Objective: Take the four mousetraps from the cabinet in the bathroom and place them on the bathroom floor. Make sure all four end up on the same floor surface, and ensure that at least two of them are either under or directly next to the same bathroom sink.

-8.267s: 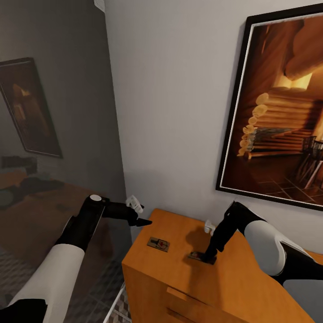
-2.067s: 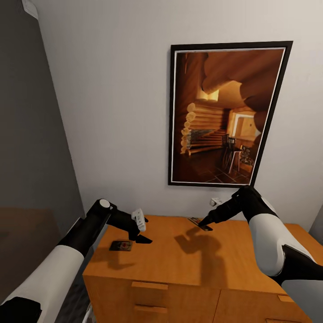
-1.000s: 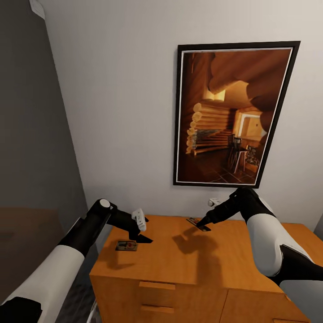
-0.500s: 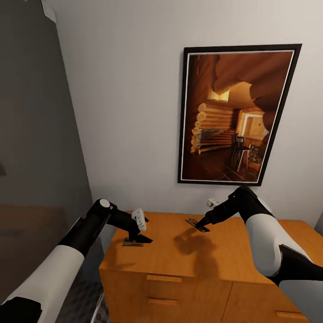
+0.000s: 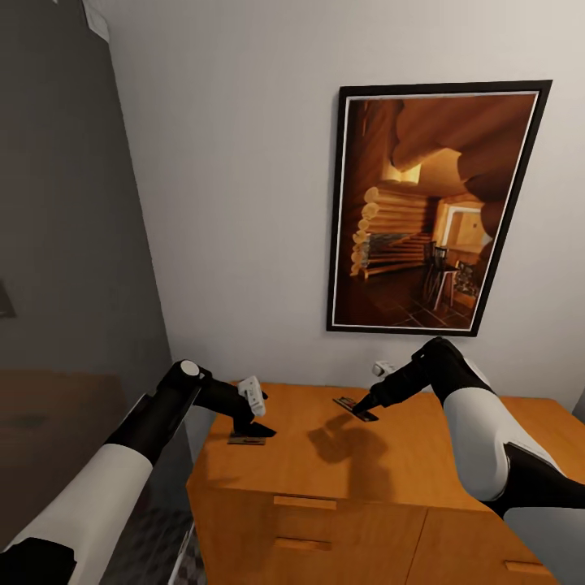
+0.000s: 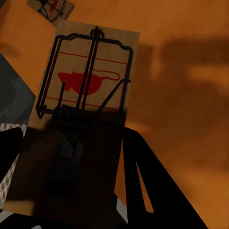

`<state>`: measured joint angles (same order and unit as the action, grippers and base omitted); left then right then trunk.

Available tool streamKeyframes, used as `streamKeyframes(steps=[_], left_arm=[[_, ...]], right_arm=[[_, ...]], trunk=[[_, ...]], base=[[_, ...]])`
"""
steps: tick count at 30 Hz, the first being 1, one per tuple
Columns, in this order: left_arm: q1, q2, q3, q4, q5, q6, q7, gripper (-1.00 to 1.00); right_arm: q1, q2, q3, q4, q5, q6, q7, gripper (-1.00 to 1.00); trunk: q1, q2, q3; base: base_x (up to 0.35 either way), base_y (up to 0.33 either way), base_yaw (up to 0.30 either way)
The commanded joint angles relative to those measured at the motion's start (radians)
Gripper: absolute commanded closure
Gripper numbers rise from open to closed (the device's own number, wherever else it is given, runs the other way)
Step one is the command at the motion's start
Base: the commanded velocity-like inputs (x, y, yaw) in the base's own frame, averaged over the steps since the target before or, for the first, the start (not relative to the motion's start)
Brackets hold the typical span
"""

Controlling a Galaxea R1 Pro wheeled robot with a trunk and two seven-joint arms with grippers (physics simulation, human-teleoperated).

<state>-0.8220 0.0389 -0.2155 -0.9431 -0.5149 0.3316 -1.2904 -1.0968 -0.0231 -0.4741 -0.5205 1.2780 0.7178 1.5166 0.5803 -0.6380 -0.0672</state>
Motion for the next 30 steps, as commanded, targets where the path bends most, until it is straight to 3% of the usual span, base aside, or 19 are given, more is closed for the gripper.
streamKeyframes(steps=[1,7,30], left_arm=[[0.0,0.0,0.0,0.0,0.001,0.0,0.008,-1.0],[0.0,-0.001,-0.001,0.0,0.002,0.001,0.038,-1.0],[0.0,-0.002,-0.002,0.0,0.004,0.004,0.035,-1.0]], right_arm=[[0.0,0.0,0.0,0.0,0.0,0.006,0.004,1.0],[0.0,0.0,0.0,0.0,0.0,0.006,0.004,1.0],[0.0,0.0,0.0,0.002,0.0,0.006,0.004,1.0]], trunk=[[0.0,0.0,0.0],[0.0,0.0,0.0],[0.0,0.0,0.0]], base=[[0.0,0.001,0.0],[0.0,0.0,0.0],[0.0,0.057,0.0]])
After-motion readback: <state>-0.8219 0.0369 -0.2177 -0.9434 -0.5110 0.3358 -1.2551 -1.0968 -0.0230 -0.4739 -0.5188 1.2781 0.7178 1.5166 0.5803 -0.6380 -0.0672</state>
